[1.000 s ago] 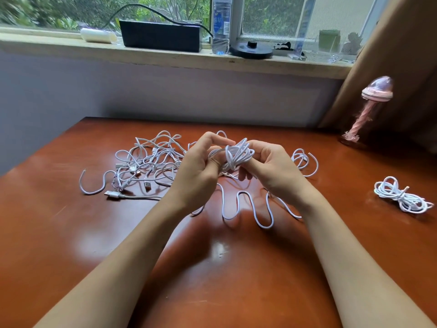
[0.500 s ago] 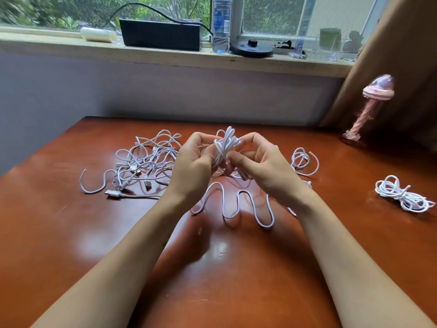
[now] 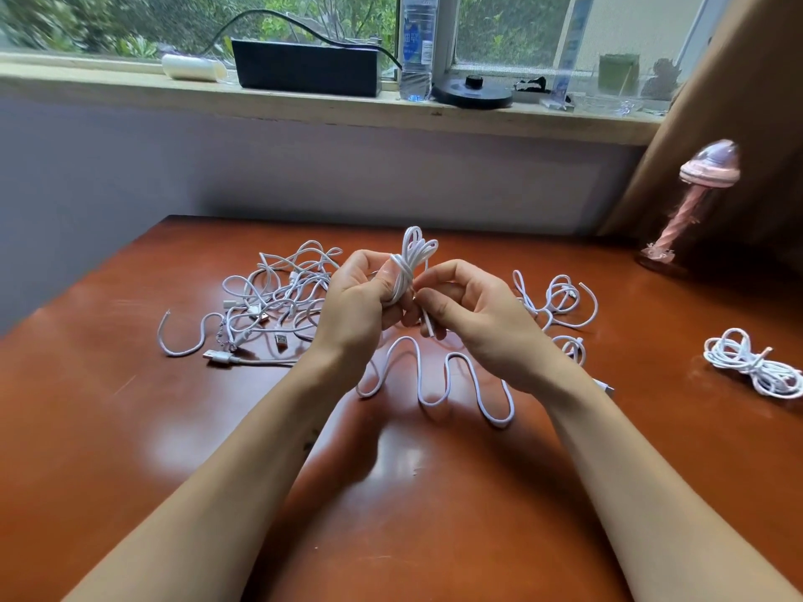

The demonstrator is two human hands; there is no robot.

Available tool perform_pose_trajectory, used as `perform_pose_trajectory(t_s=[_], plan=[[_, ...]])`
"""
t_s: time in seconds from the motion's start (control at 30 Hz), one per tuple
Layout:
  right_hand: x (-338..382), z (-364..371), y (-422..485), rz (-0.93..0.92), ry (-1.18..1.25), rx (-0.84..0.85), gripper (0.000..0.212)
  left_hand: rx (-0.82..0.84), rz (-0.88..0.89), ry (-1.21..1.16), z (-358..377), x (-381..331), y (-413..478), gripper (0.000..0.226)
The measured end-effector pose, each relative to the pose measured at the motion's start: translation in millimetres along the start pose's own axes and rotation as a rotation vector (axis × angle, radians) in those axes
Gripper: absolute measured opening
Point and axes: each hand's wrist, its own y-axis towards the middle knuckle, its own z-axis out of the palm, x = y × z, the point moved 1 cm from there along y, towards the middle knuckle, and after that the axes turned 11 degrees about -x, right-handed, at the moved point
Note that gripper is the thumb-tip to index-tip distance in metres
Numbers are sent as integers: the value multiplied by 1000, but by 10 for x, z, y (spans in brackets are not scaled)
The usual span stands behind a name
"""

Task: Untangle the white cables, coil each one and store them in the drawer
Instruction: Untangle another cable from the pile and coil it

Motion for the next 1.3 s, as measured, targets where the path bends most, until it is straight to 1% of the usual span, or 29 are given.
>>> perform_pose_trajectory(t_s=[0.1, 0.2, 0.33, 0.47, 0.6, 0.77, 0.83, 0.93, 1.07, 1.2, 1.3], plan=[[14, 2, -4, -3, 31, 9, 16, -19, -27, -51, -14, 0, 22, 13], [25, 7, -17, -37, 15, 24, 22, -63, -29, -27, -46, 0, 61, 20], [27, 30, -33, -81, -17, 17, 24, -67, -39, -27, -56, 15, 80, 22], [25, 39, -19, -109, 0, -29, 16, -55, -62, -38, -56, 45, 86, 21], [-3, 26, -2, -161, -33, -105, 15, -56, -76, -17, -29, 65, 61, 18], [-31, 21, 18, -245, -81, -147, 9, -50, -72, -14, -17, 80, 40, 21], [-33, 26, 18, -254, -76, -148, 11, -45, -62, 16, -32, 87, 52, 21], [-19, 52, 4, -270, -66, -160, 7, -27, -52, 13, -26, 98, 61, 20], [0, 59, -11, -214, 18, -215, 15, -15, -26, 4, -6, 99, 60, 20], [25, 59, -18, -220, 33, -251, 16, -19, -20, 25, -9, 93, 61, 19], [26, 66, -23, -220, 32, -255, 18, -33, -13, 48, -23, 70, 60, 14]])
